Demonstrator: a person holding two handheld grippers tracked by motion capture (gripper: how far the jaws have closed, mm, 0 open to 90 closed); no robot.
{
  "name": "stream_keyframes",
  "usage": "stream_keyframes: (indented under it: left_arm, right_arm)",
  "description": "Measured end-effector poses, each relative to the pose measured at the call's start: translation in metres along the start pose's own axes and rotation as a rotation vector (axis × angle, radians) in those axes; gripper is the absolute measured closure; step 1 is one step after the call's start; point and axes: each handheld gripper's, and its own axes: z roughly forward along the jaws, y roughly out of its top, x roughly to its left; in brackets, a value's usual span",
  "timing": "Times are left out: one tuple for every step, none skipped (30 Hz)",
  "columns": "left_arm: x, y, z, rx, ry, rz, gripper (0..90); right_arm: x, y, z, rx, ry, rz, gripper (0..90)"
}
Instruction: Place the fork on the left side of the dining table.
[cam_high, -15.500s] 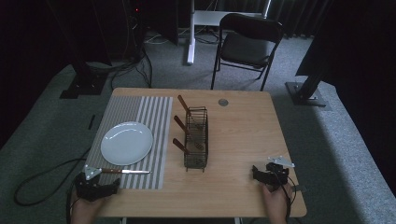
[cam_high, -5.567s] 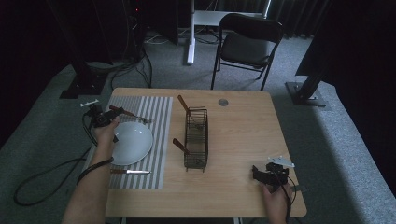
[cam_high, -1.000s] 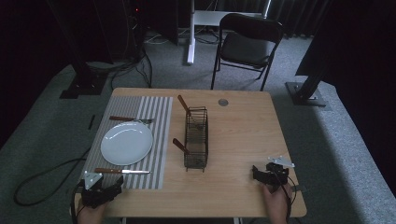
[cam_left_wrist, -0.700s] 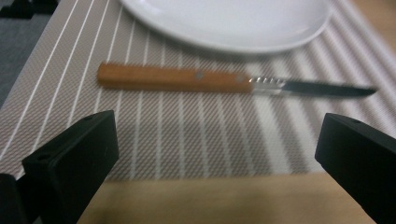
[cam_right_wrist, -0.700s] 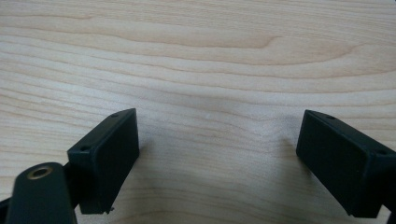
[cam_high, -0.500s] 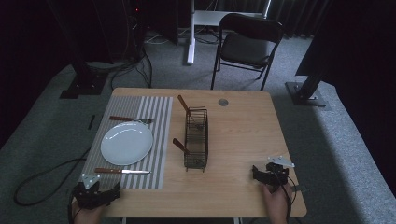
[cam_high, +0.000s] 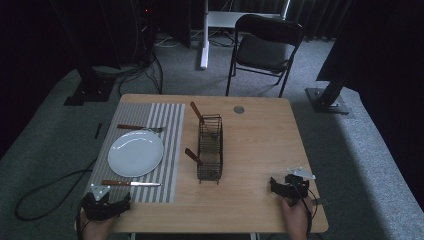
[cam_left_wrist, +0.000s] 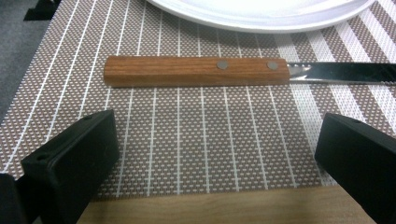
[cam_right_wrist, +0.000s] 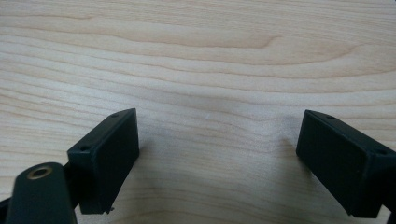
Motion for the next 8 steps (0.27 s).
stream_keyframes:
  left_arm:
    - [0.0002, 0.0003, 0.0001, 0.003, -0.001, 0.002, 0.0]
    - [0.0002, 0.0004, 0.0001, 0.003, -0.001, 0.002, 0.0]
    - [0.0002, 0.0004, 0.0001, 0.003, -0.002, 0.003, 0.0]
    - [0.0002, 0.0004, 0.0001, 0.003, -0.001, 0.002, 0.0]
    - [0.0002, 0.0004, 0.0001, 0.003, -0.002, 0.002, 0.0]
    - [0.0002, 0.0004, 0.0001, 0.003, -0.002, 0.002, 0.0]
    - [0.0002, 0.0004, 0.0001, 0.003, -0.001, 0.002, 0.0]
    - [0.0002, 0.0004, 0.0001, 0.003, -0.001, 0.002, 0.0]
  right_arm:
    - [-0.0001, 0.0, 0.0, 0.0, 0.0, 0.0, 12.7]
    - [0.0, 0.0, 0.0, 0.0, 0.0, 0.0, 12.7]
    - [0.0, 0.0, 0.0, 0.0, 0.0, 0.0, 12.7]
    - [0.0, 0.0, 0.0, 0.0, 0.0, 0.0, 12.7]
    - [0.0, 0.0, 0.0, 0.0, 0.0, 0.0, 12.7]
    - [-0.0001, 0.0001, 0.0, 0.0, 0.0, 0.0, 12.7]
    - [-0.0001, 0.0001, 0.0, 0.0, 0.0, 0.0, 12.8]
    - [-0.0001, 0.0001, 0.0, 0.0, 0.001, -0.001, 12.7]
